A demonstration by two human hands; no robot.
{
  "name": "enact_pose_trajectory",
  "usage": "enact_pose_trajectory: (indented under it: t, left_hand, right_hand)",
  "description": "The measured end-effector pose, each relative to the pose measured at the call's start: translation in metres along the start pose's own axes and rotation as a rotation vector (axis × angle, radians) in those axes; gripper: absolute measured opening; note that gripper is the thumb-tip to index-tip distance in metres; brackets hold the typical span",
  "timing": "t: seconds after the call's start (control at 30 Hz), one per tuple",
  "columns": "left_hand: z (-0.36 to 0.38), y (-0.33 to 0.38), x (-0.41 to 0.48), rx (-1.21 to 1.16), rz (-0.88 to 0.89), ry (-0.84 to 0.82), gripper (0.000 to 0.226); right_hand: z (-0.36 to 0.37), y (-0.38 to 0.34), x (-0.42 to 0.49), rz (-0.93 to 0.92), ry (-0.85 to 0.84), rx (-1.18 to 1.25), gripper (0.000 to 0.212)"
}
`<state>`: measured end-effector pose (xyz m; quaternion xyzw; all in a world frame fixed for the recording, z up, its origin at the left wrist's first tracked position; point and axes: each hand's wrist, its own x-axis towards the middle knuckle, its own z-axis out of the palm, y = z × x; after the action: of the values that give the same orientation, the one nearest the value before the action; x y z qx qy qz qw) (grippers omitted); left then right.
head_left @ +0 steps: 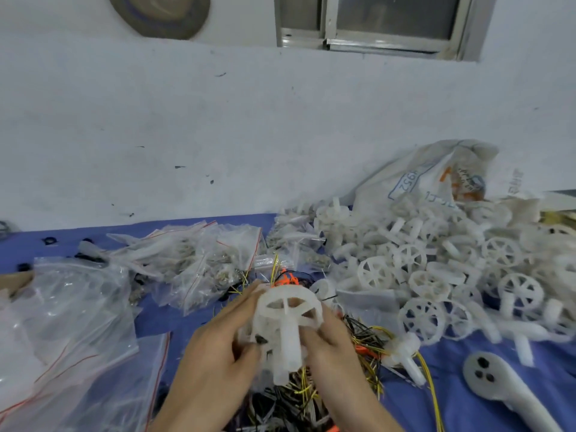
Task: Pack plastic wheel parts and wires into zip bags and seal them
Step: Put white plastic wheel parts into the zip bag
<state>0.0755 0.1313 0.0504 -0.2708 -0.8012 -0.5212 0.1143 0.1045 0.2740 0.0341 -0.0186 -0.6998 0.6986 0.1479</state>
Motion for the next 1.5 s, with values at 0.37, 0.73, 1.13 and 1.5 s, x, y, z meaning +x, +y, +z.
enact_pose_trajectory:
  t: [0.37,0.73,1.13,1.5]
  left_hand:
    - [-0.022,0.011,-0.007,0.245,0.037,-0.109,0.069]
    - [-0.075,0.019,0.029,0.494,0.197,0.029,0.045]
    - [-0.102,0.004,0.050,0.644,0.157,-0.128,0.032]
    - [-0.139,-0.005,0.017,0.706,0.428,-0.339,0.026]
  right_hand:
    - [0.001,-0.034,0.015,-0.118,-0.248,-0.962,0.045]
    - [0.025,-0.102,0.050,-0.303,-0.369,-1.547,0.014]
    - [0.014,-0.068,0.077,-0.534,-0.722,-1.673,0.037]
    - [-0.003,-0.060,0.082,-0.585,-0.612,-1.252,0.012]
